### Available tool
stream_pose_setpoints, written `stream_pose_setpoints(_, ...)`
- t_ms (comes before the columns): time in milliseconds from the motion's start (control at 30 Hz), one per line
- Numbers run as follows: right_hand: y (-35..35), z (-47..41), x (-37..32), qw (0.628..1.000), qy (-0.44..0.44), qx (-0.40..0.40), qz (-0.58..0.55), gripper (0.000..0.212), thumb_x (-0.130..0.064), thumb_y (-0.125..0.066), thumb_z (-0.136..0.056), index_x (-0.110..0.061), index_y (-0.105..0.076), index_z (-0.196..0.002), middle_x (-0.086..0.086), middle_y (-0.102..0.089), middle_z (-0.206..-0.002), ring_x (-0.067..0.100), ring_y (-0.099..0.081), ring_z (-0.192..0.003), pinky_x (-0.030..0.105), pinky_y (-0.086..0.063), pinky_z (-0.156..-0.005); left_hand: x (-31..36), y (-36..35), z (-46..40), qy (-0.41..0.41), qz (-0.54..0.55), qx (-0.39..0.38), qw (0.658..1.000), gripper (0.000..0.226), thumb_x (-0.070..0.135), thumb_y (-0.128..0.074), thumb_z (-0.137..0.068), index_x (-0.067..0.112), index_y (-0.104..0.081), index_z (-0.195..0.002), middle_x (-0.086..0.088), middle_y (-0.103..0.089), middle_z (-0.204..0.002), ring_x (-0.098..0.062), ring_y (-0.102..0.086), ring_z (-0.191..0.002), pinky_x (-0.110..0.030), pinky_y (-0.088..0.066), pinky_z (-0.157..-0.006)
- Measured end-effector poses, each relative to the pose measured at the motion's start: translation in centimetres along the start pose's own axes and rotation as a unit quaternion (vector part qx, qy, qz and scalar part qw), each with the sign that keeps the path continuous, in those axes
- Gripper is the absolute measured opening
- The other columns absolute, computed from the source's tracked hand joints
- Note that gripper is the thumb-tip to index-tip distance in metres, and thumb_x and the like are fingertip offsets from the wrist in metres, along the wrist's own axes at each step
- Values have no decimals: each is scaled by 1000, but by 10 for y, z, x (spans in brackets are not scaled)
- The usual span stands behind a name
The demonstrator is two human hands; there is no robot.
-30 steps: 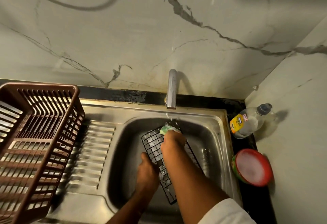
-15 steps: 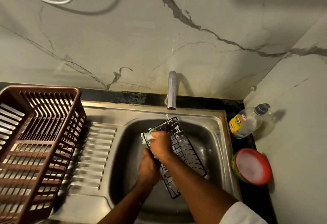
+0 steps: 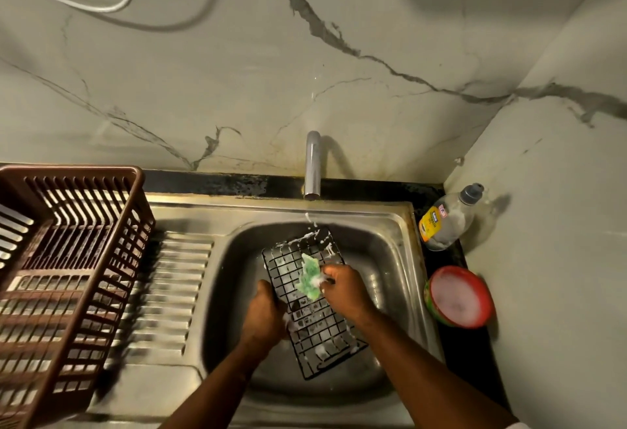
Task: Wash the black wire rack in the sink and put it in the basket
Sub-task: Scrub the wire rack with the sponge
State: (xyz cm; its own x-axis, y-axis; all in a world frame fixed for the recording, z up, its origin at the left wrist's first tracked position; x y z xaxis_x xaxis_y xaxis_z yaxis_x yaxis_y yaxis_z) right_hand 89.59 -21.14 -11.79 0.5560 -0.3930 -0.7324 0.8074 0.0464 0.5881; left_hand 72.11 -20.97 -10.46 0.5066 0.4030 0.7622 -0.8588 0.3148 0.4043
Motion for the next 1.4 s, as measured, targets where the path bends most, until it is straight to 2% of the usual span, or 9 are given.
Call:
stream_pose_setpoints(300, -20, 44, -5, 992, 48, -104, 50, 23, -23, -66, -93, -27, -66, -70, -2, -72, -80, 17, -68, -79, 34, -56, -76, 16, -5, 3, -33, -72, 38, 996, 36, -4, -65, -87, 18, -37, -83, -21, -60, -93, -39, -68, -78, -57, -60, -55)
stream_pose_setpoints(567, 24, 62, 13, 984, 64, -137, 91, 16, -7, -67, -87, -13, -79, -96, 2, -74, -83, 11, -62, -73, 20, -47, -68, 22, -18, 9, -12, -29, -3, 1000, 32, -2, -68, -85, 5, -42, -102, -14, -58, -93, -32, -66, -78, -48, -62, -54)
stream_pose_setpoints(667, 48, 72, 24, 992, 44, -84, 80, 25, -6, -61, -86, -14, -76, -104, 5, -75, -94, 17, -68, -83, 26, -53, -73, 16, -24, 7, 19, 35, -7, 999, 34, -15, -67, -87, 3, -41, -100, -13, -51, -90, -25, -59, -73, -46, -57, -41)
stream_pose_setpoints(767, 78, 87, 41, 999, 18, -2, 35, 27, -6, -61, -87, -11, -70, -111, 5, -74, -99, 18, -68, -88, 28, -54, -75, 3, -19, -1, 39, 82, 3, 996, 38, -20, -64, -83, 10, -42, -92, -23, -52, -102, -46, -66, -84, -71, -56, -58)
stream_pose_setpoints(900, 124, 105, 66, 984, -53, 163, -57, 41, 3, -63, -84, -14, -63, -121, -1, -67, -105, 16, -66, -95, 16, -47, -75, -3, -11, -5, 29, 70, 16, 997, 35, -18, -55, -90, 14, -41, -90, -20, -53, -103, -54, -69, -82, -69, -57, -62)
stream_pose_setpoints(1067, 168, 114, 87, 922, -78, 354, 137, 36, -4, -68, -78, -17, -73, -111, 7, -74, -98, 30, -68, -88, 33, -50, -76, -6, -1, -11, 25, 45, 11, 999, 46, -18, -76, -77, 9, -45, -96, -27, -59, -112, -41, -69, -80, -65, -59, -56)
stream_pose_setpoints(1200, 168, 101, 89, 892, -81, 309, 320, 26, -16, -80, -72, -11, -76, -97, 10, -71, -87, 34, -65, -79, 39, -54, -76, -5, 2, -15, 45, 52, -34, 997, 25, -6, -58, -97, -4, -46, -118, -34, -60, -110, -49, -70, -83, -56, -62, -61)
stream_pose_setpoints(1333, 157, 94, 84, 933, -110, 236, 249, 34, -35, -71, -88, -16, -74, -116, 11, -70, -114, 32, -64, -105, 36, -51, -91, -7, 7, -18, 41, 61, -77, 994, 57, -6, -88, -64, 3, -50, -105, -23, -61, -109, -48, -71, -86, -63, -60, -62)
stream_pose_setpoints(1400, 154, 93, 86, 946, -129, 213, 207, 36, -27, -66, -94, -18, -68, -128, 9, -66, -128, 30, -61, -117, 34, -48, -98, -3, 8, -16, 18, 42, -104, 994, 38, -4, -82, -76, 4, -52, -98, -12, -65, -91, -27, -74, -76, -42, -62, -61)
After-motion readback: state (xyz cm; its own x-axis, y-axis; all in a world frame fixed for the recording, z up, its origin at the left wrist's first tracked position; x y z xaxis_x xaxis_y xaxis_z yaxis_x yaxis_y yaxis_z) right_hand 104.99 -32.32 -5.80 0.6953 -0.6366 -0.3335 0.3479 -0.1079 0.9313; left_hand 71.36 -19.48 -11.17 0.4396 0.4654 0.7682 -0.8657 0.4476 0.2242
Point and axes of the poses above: each hand's wrist, its own z-axis away from the middle knuckle, its own y-axis out of the back of the hand, x = y × z, the point moved 1 cm from there along -z, towards the middle knuckle
